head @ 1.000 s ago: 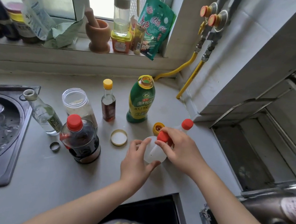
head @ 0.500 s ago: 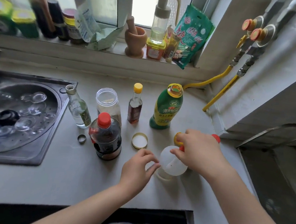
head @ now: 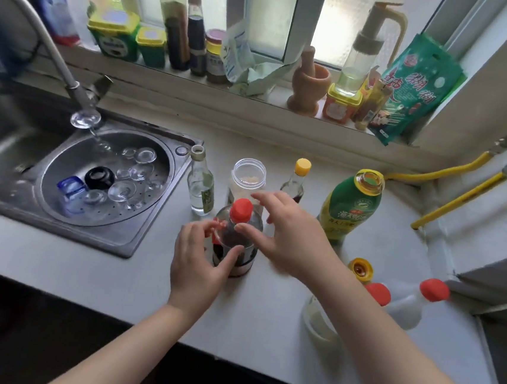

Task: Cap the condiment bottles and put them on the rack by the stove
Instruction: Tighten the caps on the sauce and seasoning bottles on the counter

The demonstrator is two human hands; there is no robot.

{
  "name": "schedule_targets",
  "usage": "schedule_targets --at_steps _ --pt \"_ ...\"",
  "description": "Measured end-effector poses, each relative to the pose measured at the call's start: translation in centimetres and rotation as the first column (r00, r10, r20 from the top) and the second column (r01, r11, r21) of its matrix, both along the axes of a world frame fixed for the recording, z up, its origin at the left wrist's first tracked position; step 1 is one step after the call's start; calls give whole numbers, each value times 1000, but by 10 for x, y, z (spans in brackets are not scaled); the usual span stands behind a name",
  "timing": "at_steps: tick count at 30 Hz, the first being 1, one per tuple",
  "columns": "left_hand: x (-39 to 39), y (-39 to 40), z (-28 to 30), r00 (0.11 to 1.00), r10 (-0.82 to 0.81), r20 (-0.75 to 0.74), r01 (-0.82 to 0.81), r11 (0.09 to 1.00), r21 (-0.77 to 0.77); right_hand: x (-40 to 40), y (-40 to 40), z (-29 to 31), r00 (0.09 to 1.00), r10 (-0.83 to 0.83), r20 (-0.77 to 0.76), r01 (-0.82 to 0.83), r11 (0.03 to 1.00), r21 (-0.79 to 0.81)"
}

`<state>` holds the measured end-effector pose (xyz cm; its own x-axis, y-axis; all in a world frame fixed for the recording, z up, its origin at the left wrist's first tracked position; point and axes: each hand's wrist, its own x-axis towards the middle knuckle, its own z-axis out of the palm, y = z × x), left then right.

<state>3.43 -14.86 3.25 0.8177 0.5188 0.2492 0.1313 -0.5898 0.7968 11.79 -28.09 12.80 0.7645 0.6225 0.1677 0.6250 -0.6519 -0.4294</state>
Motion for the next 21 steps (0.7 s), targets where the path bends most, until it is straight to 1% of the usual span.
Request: schedule_targets --at_steps 4,6,8,11,14,15,17,21 --pt "18 25 5 987 -157 -27 157 988 -4 6 21 -1 997 -57 46 60 995 -73" --pt "27 35 6 965 -260 -33 259 965 -30 8 29 -3 994 -97 54 103 987 -124" --pt "35 45 5 933 -356 -45 354 934 -49 9 35 -3 989 -144 39 148 979 -141" --pt "44 57 6 861 -505 -58 499 862 -92 7 38 1 984 -180 -13 178 977 -115" --pt "54 68 8 761 -648 -37 639 758 -129 8 40 8 982 -159 -107 147 983 -109" --pt "57 71 8 738 -675 -25 667 734 -126 9 42 9 981 -152 -119 139 984 -114" --pt "62 76 6 713 -701 -10 696 709 -109 9 44 11 983 -155 -97 142 982 -128" --pt "67 80 3 704 -710 -5 707 701 -97 7 47 10 987 -150 -56 139 976 -166"
